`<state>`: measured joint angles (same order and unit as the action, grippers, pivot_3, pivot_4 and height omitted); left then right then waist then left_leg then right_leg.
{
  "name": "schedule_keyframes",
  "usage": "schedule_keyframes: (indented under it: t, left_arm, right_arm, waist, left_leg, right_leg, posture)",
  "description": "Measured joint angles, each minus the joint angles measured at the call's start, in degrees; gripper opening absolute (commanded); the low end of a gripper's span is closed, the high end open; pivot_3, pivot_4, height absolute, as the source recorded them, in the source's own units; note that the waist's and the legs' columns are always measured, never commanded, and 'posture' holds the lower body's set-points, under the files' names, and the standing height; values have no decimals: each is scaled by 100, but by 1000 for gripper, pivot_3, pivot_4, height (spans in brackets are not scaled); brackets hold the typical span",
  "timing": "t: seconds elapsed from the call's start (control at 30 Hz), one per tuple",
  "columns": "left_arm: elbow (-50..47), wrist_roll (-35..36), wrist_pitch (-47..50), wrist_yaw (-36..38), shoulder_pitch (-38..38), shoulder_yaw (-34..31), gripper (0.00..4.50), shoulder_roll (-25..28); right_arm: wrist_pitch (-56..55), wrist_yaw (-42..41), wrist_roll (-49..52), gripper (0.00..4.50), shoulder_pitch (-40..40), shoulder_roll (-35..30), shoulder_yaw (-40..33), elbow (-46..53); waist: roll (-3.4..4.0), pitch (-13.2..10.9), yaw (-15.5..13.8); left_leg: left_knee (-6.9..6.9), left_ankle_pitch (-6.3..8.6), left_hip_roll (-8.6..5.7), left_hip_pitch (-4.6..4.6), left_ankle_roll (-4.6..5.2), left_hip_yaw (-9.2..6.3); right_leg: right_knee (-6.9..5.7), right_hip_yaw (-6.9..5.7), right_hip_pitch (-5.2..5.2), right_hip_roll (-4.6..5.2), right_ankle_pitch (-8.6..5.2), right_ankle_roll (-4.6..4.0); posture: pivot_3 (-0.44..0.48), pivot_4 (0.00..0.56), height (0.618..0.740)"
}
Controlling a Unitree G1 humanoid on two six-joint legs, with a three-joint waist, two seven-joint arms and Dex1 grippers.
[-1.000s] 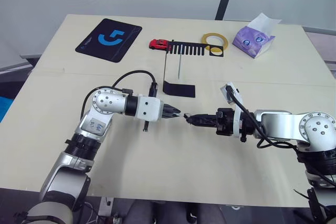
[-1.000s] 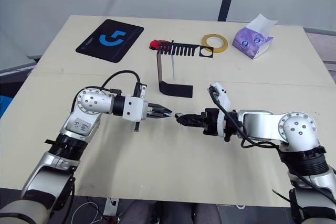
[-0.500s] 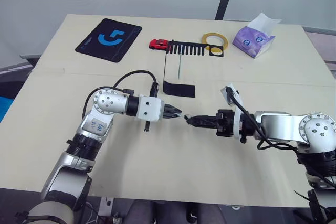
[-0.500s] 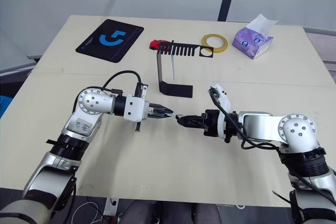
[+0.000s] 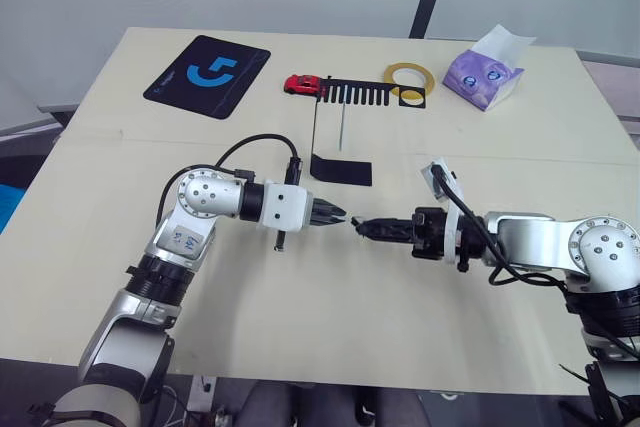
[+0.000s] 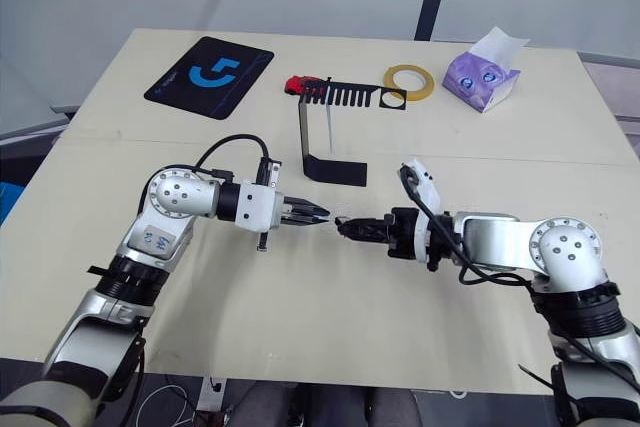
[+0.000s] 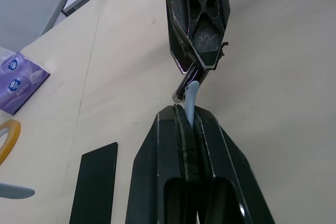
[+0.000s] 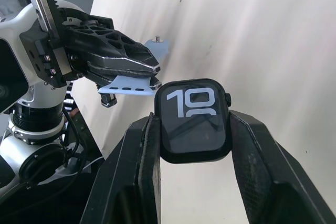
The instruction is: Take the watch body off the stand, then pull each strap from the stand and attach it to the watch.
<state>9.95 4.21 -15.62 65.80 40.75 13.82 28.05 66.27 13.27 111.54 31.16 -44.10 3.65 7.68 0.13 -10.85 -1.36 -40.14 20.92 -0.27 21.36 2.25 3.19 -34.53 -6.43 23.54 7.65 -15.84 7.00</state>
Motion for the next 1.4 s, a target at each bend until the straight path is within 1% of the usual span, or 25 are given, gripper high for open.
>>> schedule_keyframes:
  t: [0.47, 0.77, 1.4]
  left_arm:
    - [68, -13, -11, -74, 0, 0, 0, -2]
    - [197, -21, -53, -75, 1, 0, 0, 5]
    - [184, -20, 3, -88, 118, 1, 0, -16]
  right_arm:
    - [-1, 6, 0, 1495, 3, 120, -3, -6]
    - [0, 13, 1, 1495, 3, 110, -153, -71]
    - [5, 49, 1, 1495, -36, 90, -157, -110]
  waist:
    - [0, 0, 1]
    - [0, 0, 0]
    - [0, 0, 0]
  left_leg:
    - [0, 0, 0, 0, 0, 0]
    - [0, 0, 0, 1, 0, -1]
    - [0, 0, 0, 1, 0, -1]
  right_leg:
    - [0, 0, 0, 0, 0, 0]
    - [0, -2, 0, 0, 0, 0]
    - [0, -2, 0, 0, 0, 0]
  posture:
    - [0, 150, 738]
    - [0, 150, 738]
    - [0, 150, 738]
